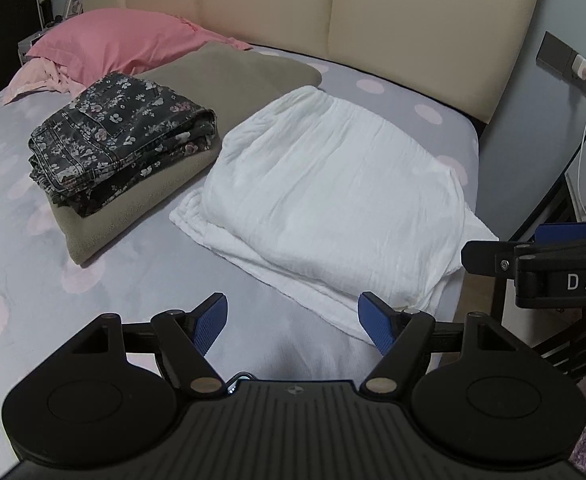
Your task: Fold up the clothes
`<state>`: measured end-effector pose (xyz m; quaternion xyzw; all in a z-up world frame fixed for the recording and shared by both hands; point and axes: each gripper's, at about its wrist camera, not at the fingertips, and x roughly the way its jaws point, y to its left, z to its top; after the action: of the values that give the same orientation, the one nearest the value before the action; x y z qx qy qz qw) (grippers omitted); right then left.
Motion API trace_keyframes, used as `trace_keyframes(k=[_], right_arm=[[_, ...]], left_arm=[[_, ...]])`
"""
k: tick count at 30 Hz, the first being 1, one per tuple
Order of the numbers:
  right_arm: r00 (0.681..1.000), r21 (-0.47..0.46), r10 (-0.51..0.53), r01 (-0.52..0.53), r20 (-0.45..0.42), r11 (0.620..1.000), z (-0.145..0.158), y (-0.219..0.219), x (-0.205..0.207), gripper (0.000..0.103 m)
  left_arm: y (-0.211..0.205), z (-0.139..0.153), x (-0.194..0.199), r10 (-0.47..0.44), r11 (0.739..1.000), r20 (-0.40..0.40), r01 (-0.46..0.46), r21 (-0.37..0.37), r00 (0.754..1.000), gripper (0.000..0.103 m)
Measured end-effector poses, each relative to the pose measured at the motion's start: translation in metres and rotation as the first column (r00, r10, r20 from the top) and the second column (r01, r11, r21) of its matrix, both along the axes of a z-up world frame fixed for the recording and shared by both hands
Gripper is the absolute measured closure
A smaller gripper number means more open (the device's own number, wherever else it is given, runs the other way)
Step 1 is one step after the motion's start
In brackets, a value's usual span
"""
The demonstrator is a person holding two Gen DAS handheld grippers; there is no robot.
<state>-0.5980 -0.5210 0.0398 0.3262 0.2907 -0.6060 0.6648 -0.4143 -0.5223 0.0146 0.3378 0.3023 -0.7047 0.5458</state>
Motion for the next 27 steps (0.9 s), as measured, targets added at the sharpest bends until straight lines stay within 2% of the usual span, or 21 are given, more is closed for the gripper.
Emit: trace_keyframes(k=[13, 27], right_arm=[[1.000, 0.009, 0.000, 0.000, -0.002, 1.000, -0.001, -0.001, 0.002, 0.009], [1.000, 0.023, -0.002, 0.002, 0.011, 1.000, -0.004, -0.003, -0.002, 0.009]], left_arm=[[-0.004, -0.005, -0.004, 0.010, 1.000, 0.003, -0.010, 0.027, 1.000, 0.032], [-0.004, -0.007, -0.011, 0.002, 1.000, 0.016, -0.002, 0.020, 1.000, 0.034]])
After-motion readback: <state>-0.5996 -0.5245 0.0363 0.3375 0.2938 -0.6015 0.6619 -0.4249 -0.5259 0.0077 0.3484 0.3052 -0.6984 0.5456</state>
